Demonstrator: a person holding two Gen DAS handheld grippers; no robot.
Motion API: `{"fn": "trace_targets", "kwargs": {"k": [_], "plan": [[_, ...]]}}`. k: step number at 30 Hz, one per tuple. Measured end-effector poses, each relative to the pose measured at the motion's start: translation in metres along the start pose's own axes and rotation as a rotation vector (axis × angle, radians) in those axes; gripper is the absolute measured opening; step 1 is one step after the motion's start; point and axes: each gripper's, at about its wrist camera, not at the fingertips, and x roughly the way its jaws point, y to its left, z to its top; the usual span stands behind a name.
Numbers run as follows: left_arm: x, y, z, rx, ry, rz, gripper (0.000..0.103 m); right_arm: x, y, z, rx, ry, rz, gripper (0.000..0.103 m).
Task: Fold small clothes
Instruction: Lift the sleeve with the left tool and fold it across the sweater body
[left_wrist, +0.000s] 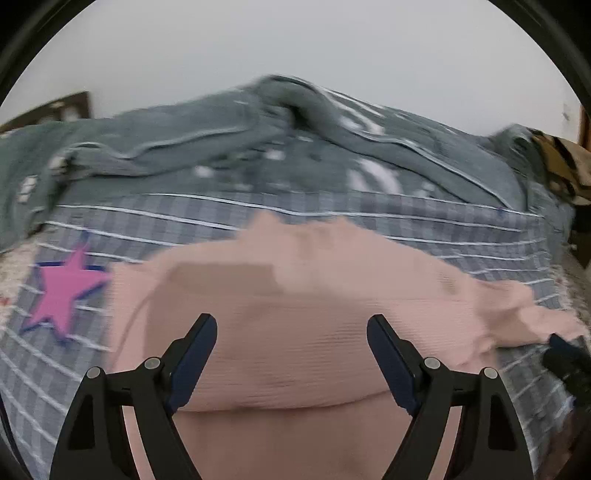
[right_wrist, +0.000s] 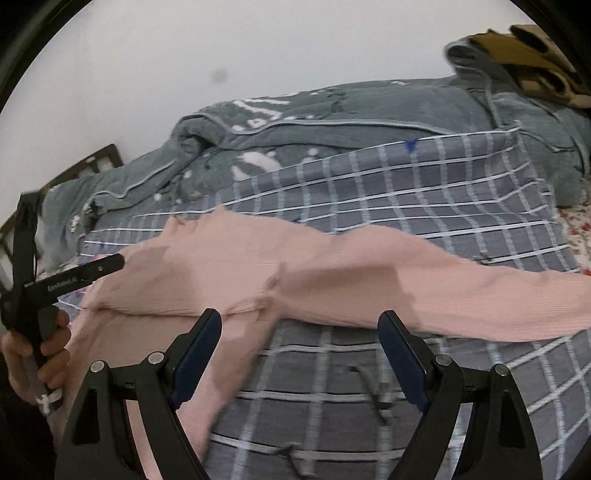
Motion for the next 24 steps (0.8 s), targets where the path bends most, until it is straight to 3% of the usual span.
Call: {"fn": "trace_targets", "kwargs": {"k": [4, 7, 9, 14, 16, 17, 18, 20, 23, 24], "plan": [[-0.002, 0.052, -0.005, -0.015, -0.011, 0.128, 0.083, 0.015, 0.025, 0.006, -0.032, 0.031, 0.019, 0.083], [0.009, 0.08, -0.002, -0.023, 0.003, 0.198, 0.083, 0.035, 0.043, 0.015, -0.071, 0.074, -0.011, 0.061], [0.015, 0.099, -0.004, -0.055, 0.014, 0.186, 0.082, 0.049, 0.051, 0.02, -0.092, 0.111, -0.045, 0.051], [0.033, 0.13, -0.017, -0.182, 0.063, 0.065, 0.082, 0.076, 0.053, 0.016, -0.102, 0.149, -0.116, 0.049], [0.044, 0.136, -0.021, -0.212, 0.101, 0.053, 0.082, 0.091, 0.053, 0.01, -0.116, 0.187, -0.152, 0.042], [0.043, 0.135, -0.023, -0.22, 0.099, 0.053, 0.076, 0.092, 0.054, 0.01, -0.124, 0.186, -0.155, 0.034], [0.04, 0.137, -0.023, -0.235, 0.08, 0.054, 0.071, 0.089, 0.057, 0.01, -0.137, 0.171, -0.147, 0.01], [0.035, 0.142, -0.023, -0.267, 0.043, 0.058, 0.048, 0.084, 0.057, 0.008, -0.146, 0.142, -0.165, 0.004], [0.032, 0.147, -0.024, -0.288, 0.022, 0.045, 0.045, 0.069, 0.042, 0.012, -0.071, 0.077, -0.117, 0.0], [0.033, 0.147, -0.024, -0.286, 0.023, 0.043, 0.045, 0.072, 0.038, 0.012, -0.057, 0.096, -0.137, 0.0]]}}
